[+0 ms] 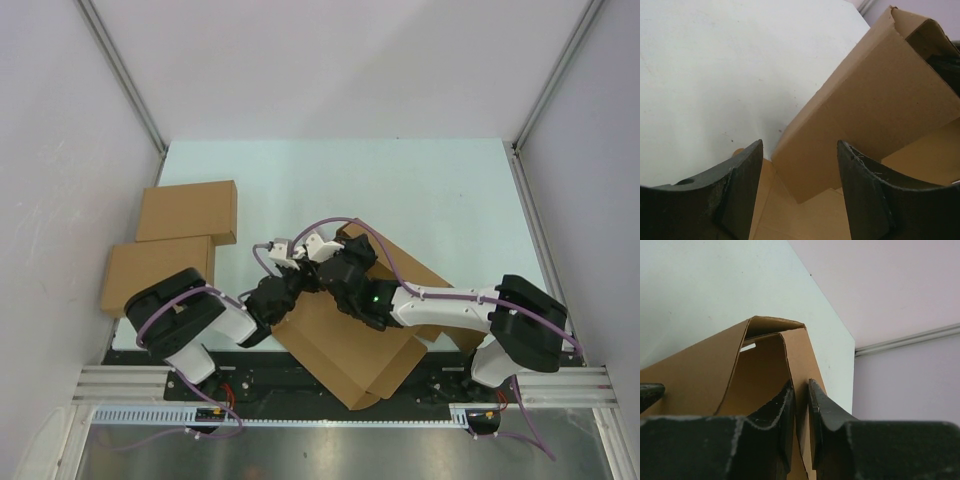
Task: Fold the paper box
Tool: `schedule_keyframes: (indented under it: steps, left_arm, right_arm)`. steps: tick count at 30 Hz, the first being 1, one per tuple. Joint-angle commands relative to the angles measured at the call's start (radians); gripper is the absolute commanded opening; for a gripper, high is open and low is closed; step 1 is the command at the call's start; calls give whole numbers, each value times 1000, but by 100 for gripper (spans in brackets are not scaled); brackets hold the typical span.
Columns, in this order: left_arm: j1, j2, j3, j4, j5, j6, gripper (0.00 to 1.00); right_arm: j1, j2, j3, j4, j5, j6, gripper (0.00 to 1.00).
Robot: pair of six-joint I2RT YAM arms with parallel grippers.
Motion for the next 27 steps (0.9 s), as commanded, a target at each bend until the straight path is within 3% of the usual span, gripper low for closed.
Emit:
schedule_keyframes:
  steps: [1, 14, 27]
  left_arm:
    - [2, 33, 29, 184, 47, -20, 66]
    - [4, 176, 74, 425, 127, 19, 77]
    - [45, 225, 183, 424, 135, 39, 79]
  right_arm:
    - [6, -5, -30, -77, -30, 96, 20]
    - [5, -33, -31, -126, -85, 163, 15]
    - [0, -35, -31, -139, -110, 185, 15]
